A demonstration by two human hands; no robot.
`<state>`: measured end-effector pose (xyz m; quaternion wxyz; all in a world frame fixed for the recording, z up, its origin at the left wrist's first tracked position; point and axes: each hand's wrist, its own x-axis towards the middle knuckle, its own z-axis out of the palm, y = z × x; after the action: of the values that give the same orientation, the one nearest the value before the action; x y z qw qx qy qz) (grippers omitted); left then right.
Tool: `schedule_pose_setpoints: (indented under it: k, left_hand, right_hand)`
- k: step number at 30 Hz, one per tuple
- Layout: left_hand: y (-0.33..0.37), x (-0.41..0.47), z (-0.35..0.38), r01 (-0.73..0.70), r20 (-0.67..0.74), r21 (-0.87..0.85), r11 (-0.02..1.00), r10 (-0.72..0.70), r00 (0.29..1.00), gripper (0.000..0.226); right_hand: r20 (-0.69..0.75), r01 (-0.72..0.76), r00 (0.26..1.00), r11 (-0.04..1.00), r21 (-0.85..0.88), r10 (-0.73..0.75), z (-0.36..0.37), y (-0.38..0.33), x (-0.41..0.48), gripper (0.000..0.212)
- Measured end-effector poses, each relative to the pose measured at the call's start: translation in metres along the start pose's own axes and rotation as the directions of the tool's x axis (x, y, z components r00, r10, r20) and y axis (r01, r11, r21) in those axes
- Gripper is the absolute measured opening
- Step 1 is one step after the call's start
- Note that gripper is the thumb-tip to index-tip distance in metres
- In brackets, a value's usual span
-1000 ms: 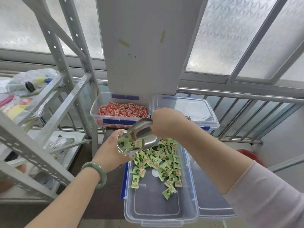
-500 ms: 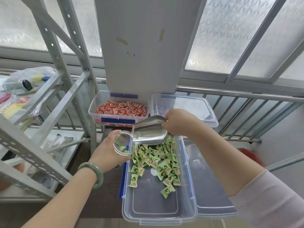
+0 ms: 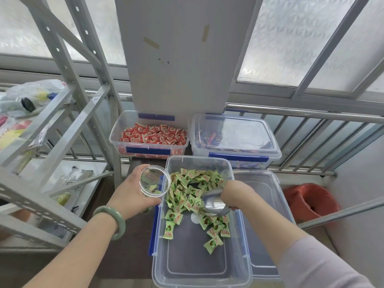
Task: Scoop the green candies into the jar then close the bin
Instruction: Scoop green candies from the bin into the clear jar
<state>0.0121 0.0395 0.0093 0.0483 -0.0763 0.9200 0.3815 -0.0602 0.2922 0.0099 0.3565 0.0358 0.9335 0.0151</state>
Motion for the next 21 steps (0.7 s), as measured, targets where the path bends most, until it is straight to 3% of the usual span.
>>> schedule_pose_setpoints:
  k: [5,10,13,15,19,21]
  left_hand:
    - [-0.006,0.007,-0.001,0.009,0.025,0.008,1.000,-0.010,1.000,0.095]
    - [-0.008,0.013,-0.002,0.017,0.051,0.026,1.000,-0.018,0.999,0.096]
    - [-0.009,0.016,-0.003,0.030,0.069,0.027,0.999,-0.032,0.997,0.096]
    - [-0.008,0.017,-0.003,0.031,0.075,0.024,0.999,-0.033,0.997,0.096]
    - [-0.008,0.018,-0.004,0.040,0.082,0.020,0.999,-0.042,0.996,0.096]
    - [-0.008,0.018,-0.004,0.045,0.082,0.015,0.999,-0.046,0.996,0.096]
  right_hand:
    - [0.019,-0.036,0.999,0.997,-0.062,0.037,0.012,-0.002,0.009,0.034]
    - [0.009,0.031,0.999,0.999,0.008,-0.031,0.017,-0.003,0.024,0.018]
    - [-0.040,0.092,0.995,0.996,0.003,-0.091,0.025,-0.004,0.034,0.031]
    - [0.054,0.109,0.993,0.991,-0.079,-0.105,0.027,-0.010,0.037,0.030]
    - [0.099,0.176,0.981,0.975,-0.133,-0.164,0.034,-0.022,0.045,0.027]
    - [0.066,0.173,0.983,0.984,-0.035,-0.170,0.040,-0.028,0.045,0.032]
